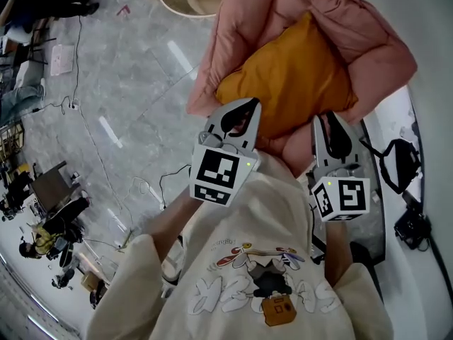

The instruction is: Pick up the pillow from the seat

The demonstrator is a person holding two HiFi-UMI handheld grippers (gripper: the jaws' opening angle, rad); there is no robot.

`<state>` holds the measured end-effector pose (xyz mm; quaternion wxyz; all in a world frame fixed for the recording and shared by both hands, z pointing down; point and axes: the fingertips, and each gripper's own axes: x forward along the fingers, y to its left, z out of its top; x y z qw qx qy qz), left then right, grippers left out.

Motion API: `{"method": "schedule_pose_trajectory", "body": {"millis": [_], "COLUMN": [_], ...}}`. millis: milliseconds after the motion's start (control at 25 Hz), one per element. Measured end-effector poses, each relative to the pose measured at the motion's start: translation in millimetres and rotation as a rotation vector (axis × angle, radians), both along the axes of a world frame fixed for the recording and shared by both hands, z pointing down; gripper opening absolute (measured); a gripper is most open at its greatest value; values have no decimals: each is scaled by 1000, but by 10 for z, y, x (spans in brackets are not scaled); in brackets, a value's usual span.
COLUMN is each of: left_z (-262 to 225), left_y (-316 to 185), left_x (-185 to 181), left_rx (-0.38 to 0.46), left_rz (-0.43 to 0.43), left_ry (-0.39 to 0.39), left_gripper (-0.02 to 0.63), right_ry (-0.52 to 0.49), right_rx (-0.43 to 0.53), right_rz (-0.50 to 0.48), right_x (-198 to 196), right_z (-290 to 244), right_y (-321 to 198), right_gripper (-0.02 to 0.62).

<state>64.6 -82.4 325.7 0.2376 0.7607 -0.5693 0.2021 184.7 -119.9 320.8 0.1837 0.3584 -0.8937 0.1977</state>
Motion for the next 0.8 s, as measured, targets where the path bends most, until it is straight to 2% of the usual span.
{"method": "schedule_pose_trajectory", "body": {"millis": [280,400,560,680,800], "left_z": [212,359,624,830,1052], "left_y": [-197,-343,-614,-790,-902], "left_x": [-286,-301,-370,-411,-411], "left_rx": [-37,-45,-77,-109,-127], "left_rz": [14,31,57,70,104], "left_ry": [28,46,25,71,85], "left_gripper": [4,5,4,42,71], "right_ry": [42,89,128,162,178], "right_rx": [-63,-71,-125,-143,-149], "right_rz": [-60,-67,-64,-62,-68], "right_x": [-224,-171,-114,-144,-216], "right_z": [174,293,517,669,832], "right_y": [-211,-374,-626,-811,-914], "right_gripper": [141,173,219,247,280]}}
